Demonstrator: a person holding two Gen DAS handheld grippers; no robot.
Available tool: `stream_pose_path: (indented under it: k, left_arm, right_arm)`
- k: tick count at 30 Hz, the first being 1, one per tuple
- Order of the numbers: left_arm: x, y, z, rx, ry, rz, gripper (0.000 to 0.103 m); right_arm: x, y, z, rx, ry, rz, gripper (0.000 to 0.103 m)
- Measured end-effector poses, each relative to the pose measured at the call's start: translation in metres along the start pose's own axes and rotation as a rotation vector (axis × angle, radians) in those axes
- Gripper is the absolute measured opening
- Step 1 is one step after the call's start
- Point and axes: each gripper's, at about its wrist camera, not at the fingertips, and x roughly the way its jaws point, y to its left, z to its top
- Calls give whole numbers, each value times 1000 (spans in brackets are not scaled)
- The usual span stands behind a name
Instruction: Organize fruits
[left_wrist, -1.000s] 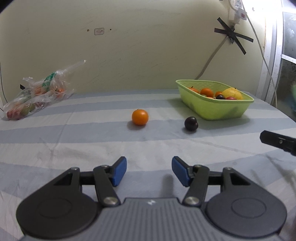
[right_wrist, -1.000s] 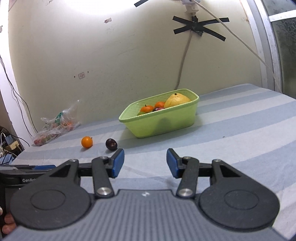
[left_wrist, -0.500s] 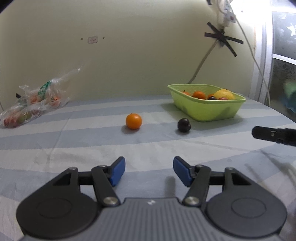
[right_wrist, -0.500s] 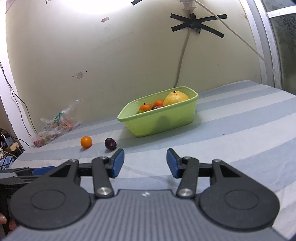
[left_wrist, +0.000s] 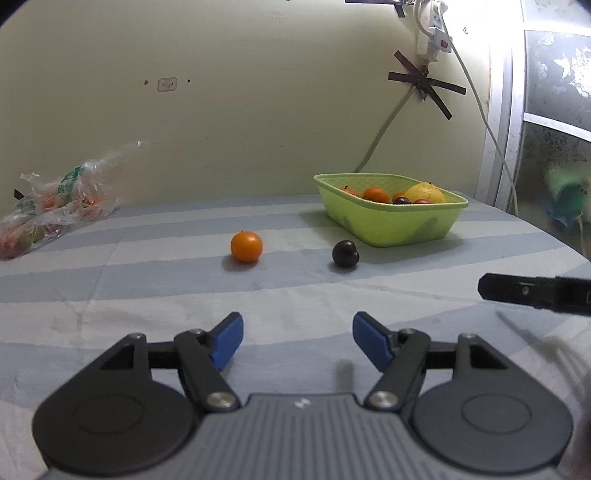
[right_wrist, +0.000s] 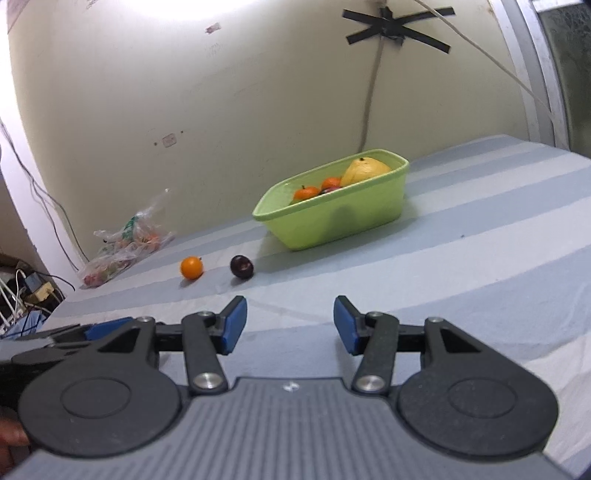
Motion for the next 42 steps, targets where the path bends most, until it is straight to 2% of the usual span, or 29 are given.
stream_pose_path:
  k: [3,14,42]
  left_arm:
    - [-1,-1,0,2,-9,-2,71]
    - [-4,-1,-1,4,-27,-12,75]
    - [-5,1,-1,-3,-33,-16,80]
  right_arm:
    - [0,2,-1,-13,-6,-5,55]
    - [-2,-9,1,72,-12,21,58]
    - [1,-13,0,76,-5,29,58]
